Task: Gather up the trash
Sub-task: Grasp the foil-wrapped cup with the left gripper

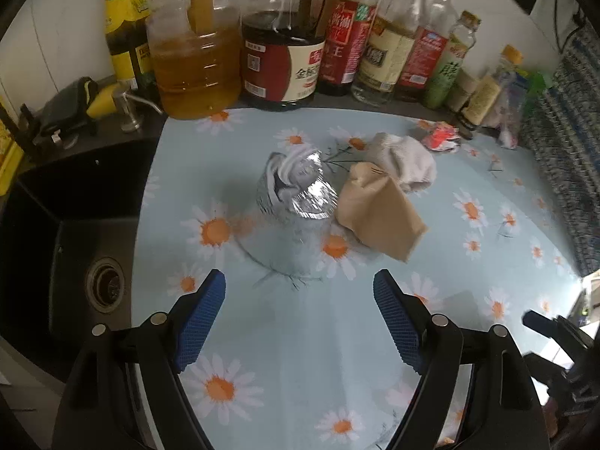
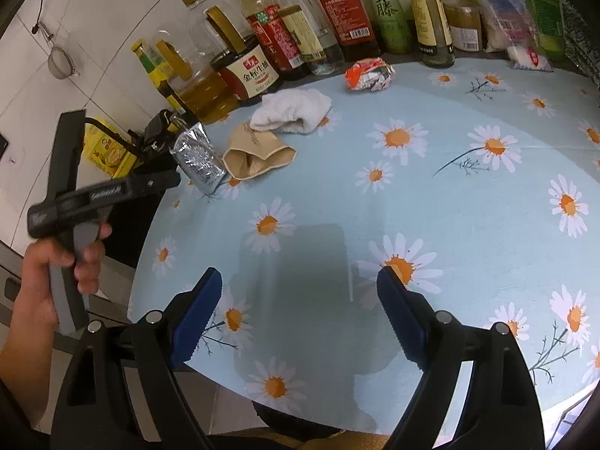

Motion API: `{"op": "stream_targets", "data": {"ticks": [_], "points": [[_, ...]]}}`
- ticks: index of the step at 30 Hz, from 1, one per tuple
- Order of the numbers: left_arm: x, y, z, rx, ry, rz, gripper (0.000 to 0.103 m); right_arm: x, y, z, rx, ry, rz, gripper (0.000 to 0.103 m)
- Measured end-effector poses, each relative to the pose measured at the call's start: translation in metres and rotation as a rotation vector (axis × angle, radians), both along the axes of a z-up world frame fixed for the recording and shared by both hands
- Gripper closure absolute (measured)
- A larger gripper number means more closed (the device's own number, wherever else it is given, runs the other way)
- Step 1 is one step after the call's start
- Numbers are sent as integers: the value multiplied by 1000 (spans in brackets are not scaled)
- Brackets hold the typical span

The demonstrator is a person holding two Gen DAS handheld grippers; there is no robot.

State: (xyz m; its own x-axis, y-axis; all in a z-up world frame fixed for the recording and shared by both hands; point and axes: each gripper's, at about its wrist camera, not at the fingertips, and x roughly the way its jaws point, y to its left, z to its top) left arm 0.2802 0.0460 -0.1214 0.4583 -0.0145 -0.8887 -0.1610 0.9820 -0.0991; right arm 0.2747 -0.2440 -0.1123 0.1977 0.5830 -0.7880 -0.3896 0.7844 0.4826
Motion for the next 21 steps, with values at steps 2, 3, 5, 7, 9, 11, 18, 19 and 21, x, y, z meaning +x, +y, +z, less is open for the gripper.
{"op": "stream_targets", "data": {"ticks": [2,3,5,7,9,11,18,19,21], "points": [[9,-2,-2,31,4,-24,24,2,-1,-5,0,9,2,19],[15,-2,-4,43,9,-29,24,2,-1,-6,2,15,5,19],[24,0,-7,55,16,-35,24,4,-3,-10,6,26,7,19],[33,1,-10,69,18,-37,24,6,-4,-13,5,34,12,19],[42,1,-15,90,25,-39,24,7,-6,-15,4,38,14,19],[51,1,-21,113,37,-46,24,11,-8,-17,7,42,12,19],[61,0,-27,132,13,-64,41,24,-20,-22,7,46,-7,19],[62,-2,-29,138,15,-68,40,26,-21,-22,7,45,-7,19],[63,-5,-30,161,10,-77,41,29,-21,-23,8,48,-3,19]]}}
